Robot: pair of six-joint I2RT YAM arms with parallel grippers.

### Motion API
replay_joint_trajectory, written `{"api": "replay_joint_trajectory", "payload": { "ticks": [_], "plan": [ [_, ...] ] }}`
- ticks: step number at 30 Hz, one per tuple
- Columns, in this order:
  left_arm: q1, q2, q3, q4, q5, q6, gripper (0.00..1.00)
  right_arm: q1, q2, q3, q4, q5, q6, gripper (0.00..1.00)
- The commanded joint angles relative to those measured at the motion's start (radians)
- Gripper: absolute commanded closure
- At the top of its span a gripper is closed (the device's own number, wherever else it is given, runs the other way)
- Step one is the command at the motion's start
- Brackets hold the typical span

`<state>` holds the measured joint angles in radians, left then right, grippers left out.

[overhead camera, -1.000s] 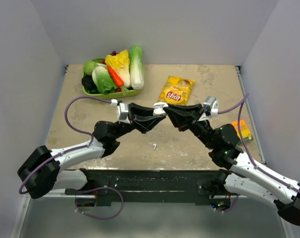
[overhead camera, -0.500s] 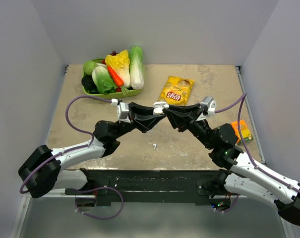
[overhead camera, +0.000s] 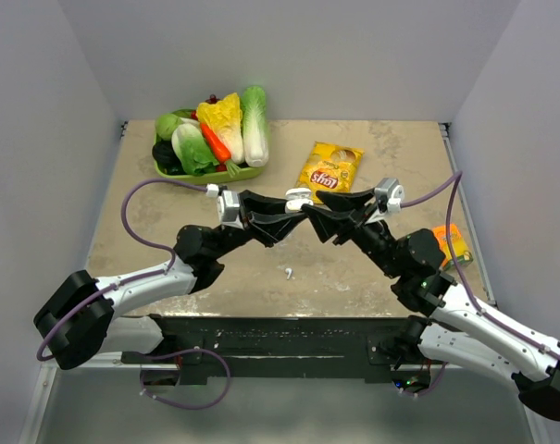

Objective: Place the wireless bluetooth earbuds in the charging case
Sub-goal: Insert the right earbud into the right side groove of the charging case, then pick up the left earbud from the center of the board.

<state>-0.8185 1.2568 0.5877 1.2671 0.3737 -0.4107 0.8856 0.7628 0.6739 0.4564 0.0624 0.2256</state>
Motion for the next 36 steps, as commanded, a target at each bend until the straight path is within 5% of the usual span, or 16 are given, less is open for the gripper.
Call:
{"api": "replay_joint_trajectory", "payload": {
  "ticks": [1, 6, 10, 23, 29, 36],
  "plan": [
    [0.004, -0.011, 0.024, 0.630, -0.016, 0.007, 1.00, 0.004, -0.014, 0.065, -0.025, 0.016, 0.024, 0.41],
    [0.004, -0.017, -0.008, 0.630, -0.035, 0.029, 1.00, 0.004, -0.043, 0.119, -0.070, 0.042, 0.046, 0.19],
    [0.005, -0.030, -0.025, 0.630, -0.039, 0.044, 1.00, 0.006, -0.072, 0.144, -0.107, 0.060, 0.041, 0.15],
    [0.004, -0.167, -0.181, 0.630, -0.028, 0.046, 1.00, 0.004, -0.034, 0.064, -0.421, 0.296, 0.070, 0.23],
    [0.005, -0.324, -0.307, 0.620, 0.001, 0.021, 1.00, 0.004, 0.179, -0.074, -0.392, 0.165, 0.176, 0.27],
    [0.004, -0.523, -0.184, 0.341, 0.122, 0.049, 1.00, 0.007, 0.401, -0.071, -0.344, 0.103, 0.202, 0.29]
  ]
}}
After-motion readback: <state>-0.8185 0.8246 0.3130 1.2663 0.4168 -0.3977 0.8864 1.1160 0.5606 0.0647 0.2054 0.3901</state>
